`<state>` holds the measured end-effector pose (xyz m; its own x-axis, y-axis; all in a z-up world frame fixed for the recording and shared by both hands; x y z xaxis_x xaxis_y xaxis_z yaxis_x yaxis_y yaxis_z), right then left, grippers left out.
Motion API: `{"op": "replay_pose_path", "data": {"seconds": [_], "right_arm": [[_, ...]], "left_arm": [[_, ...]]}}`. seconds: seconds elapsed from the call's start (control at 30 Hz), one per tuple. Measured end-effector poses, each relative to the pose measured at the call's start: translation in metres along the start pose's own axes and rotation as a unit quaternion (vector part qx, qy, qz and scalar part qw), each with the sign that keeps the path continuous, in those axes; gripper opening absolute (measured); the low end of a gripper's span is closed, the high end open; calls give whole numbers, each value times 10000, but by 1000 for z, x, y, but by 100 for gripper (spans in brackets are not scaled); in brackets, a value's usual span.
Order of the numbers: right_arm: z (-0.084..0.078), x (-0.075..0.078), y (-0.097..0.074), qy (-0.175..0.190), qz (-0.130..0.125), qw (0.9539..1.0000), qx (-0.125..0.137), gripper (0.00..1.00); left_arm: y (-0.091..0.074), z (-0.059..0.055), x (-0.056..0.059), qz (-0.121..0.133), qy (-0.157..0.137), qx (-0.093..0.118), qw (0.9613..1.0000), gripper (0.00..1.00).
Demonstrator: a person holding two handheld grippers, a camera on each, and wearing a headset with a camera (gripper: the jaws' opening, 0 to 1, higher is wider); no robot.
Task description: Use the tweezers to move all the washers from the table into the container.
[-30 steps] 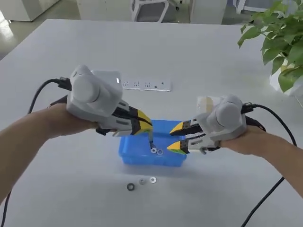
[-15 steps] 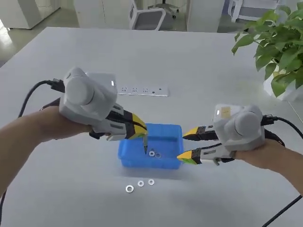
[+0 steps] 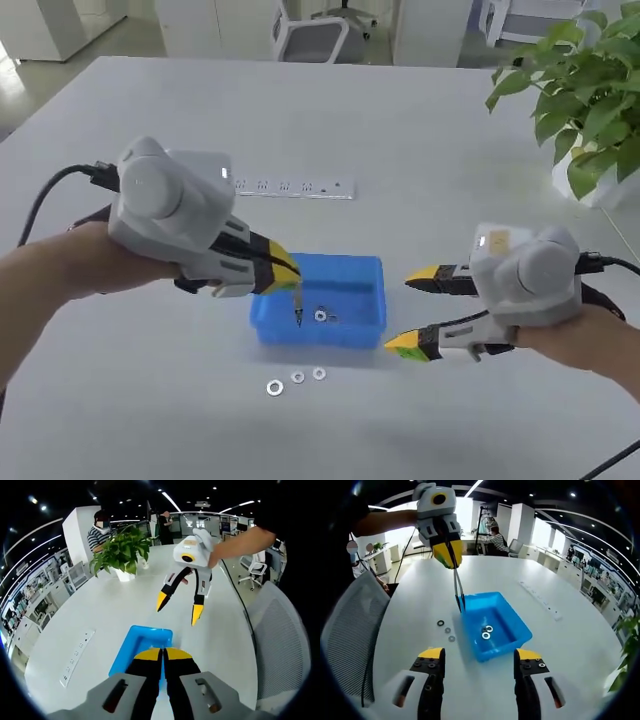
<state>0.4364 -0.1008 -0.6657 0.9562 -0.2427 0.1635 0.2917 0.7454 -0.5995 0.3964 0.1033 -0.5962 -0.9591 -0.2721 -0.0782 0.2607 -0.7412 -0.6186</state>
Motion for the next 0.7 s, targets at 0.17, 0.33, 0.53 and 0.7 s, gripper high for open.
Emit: {"op": "replay_pose_path", "data": {"seconds": [0.17, 0.33, 0.53, 0.7], "right_arm": [[-3, -7, -3, 41, -7, 10000, -3, 64], [-6, -12, -4, 62, -16, 10000, 59, 73], [-9, -19, -4, 147, -41, 9998, 106, 82], [-11, -23, -4, 188, -96, 9997, 132, 89]], "left_arm": [[-2, 0, 5, -12, -6, 3, 10000, 5], [-5, -3, 10, -26, -9, -3, 10000, 5], [-6, -7, 17, -54, -12, 6, 10000, 5], [-4, -13, 22, -78, 7, -11, 10000, 5]]}}
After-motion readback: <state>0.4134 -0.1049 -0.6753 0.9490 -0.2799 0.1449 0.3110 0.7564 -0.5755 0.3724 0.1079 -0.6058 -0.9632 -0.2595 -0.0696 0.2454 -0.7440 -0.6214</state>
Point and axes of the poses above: the centre of the closed fingertips' face, and the gripper's own axes: y roughly forward along the fingers, x roughly to its right, z roughly out of its top, the point moved 8 cm from there along -y, roughly backward along the fingers, and after that the axes turned 6 degrees about -z, right-handed, at the moved point
